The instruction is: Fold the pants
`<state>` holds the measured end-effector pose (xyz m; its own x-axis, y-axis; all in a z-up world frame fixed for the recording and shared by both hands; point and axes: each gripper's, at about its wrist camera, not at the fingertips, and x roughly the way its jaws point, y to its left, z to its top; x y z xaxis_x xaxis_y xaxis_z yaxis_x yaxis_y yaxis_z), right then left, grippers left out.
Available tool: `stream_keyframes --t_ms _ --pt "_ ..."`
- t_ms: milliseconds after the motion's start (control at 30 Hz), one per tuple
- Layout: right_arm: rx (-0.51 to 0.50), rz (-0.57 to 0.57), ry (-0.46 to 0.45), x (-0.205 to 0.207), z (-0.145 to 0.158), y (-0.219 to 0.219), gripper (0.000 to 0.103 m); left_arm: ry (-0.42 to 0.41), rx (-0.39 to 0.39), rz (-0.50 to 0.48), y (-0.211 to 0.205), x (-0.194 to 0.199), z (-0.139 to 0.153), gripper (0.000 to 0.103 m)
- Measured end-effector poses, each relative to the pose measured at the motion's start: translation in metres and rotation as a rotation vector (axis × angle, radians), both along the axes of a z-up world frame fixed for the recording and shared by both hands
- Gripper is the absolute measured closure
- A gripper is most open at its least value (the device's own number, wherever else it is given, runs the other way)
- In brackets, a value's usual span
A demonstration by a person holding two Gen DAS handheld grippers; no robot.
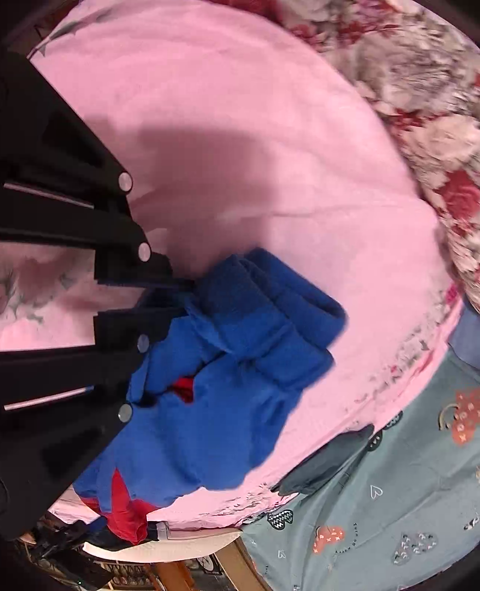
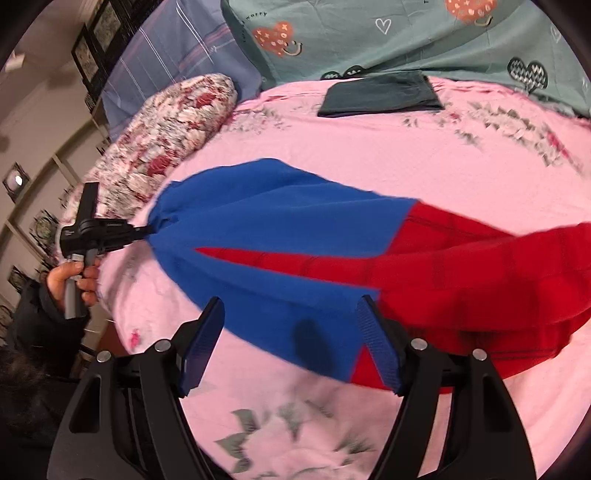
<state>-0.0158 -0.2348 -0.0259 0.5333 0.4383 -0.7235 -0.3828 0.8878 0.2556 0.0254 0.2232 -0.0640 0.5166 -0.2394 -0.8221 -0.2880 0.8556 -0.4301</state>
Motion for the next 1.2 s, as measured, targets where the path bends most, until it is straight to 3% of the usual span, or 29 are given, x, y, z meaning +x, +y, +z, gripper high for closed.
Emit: stream_keyframes --t_ms 67,167,267,367,500,567,600,633,667,700,833,900,967,1033,1100,1167,1200 --pt "-0.045 -0.07 -0.022 0.009 0.009 -0.026 0.029 -0.017 0.016 -0.013 -0.003 -0.001 0.005 0.094" --pt "0.031 -0.277 0.044 0.023 0.025 -0.107 0.028 -0.027 0.035 -0.038 -0.01 -0.002 0.011 0.094" --pt "-0.035 -0.467 0.037 0.018 0.035 -0.17 0.015 -0.024 0.022 -0.04 -0.01 -0.001 0.01 0.094" --pt "-0.028 -0.518 0.077 0.025 0.021 -0.204 0.01 -0.022 -0.001 -0.033 -0.007 0.0 0.005 0.093" --pt "0.285 -0.407 0.269 0.04 -0.033 -0.226 0.01 -0.017 -0.005 -0.03 -0.009 0.0 0.003 0.093" --pt "0.315 -0.367 0.295 0.039 -0.046 -0.216 0.01 -0.016 -0.005 -0.03 -0.008 0.0 0.003 0.093" --pt "0.32 -0.342 0.286 0.039 -0.052 -0.209 0.016 -0.013 -0.004 -0.029 -0.008 -0.001 0.003 0.092" --pt "0.349 -0.318 0.293 0.039 -0.055 -0.202 0.051 -0.009 -0.006 -0.027 -0.007 0.0 0.003 0.091" --pt "0.388 -0.309 0.294 0.038 -0.057 -0.199 0.076 -0.006 -0.007 -0.026 -0.007 0.0 0.002 0.091" --pt "0.392 -0.32 0.243 0.033 -0.05 -0.198 0.083 -0.004 -0.005 -0.026 -0.007 0.0 0.003 0.091" --pt "0.353 -0.273 -0.002 -0.005 0.012 -0.19 0.089 -0.001 -0.008 -0.017 -0.006 -0.001 0.001 0.087" --pt "0.271 -0.311 -0.006 -0.017 0.023 -0.188 0.09 -0.006 -0.013 -0.016 -0.005 -0.002 0.0 0.086" --pt "0.097 -0.433 0.093 -0.019 0.002 -0.191 0.09 -0.012 -0.019 -0.02 -0.005 -0.003 0.0 0.084" --pt "0.023 -0.543 0.167 -0.018 -0.025 -0.208 0.089 -0.013 -0.02 -0.024 -0.005 -0.003 -0.001 0.084" --pt "0.039 -0.617 0.15 -0.028 -0.028 -0.231 0.087 -0.013 -0.026 -0.027 -0.004 -0.002 -0.001 0.084" --pt "0.149 -0.639 0.073 -0.041 -0.011 -0.246 0.07 -0.01 -0.024 -0.03 -0.004 -0.001 0.0 0.084" --pt "0.17 -0.621 0.039 -0.042 -0.002 -0.245 0.056 -0.009 -0.024 -0.03 -0.003 -0.001 0.0 0.084"
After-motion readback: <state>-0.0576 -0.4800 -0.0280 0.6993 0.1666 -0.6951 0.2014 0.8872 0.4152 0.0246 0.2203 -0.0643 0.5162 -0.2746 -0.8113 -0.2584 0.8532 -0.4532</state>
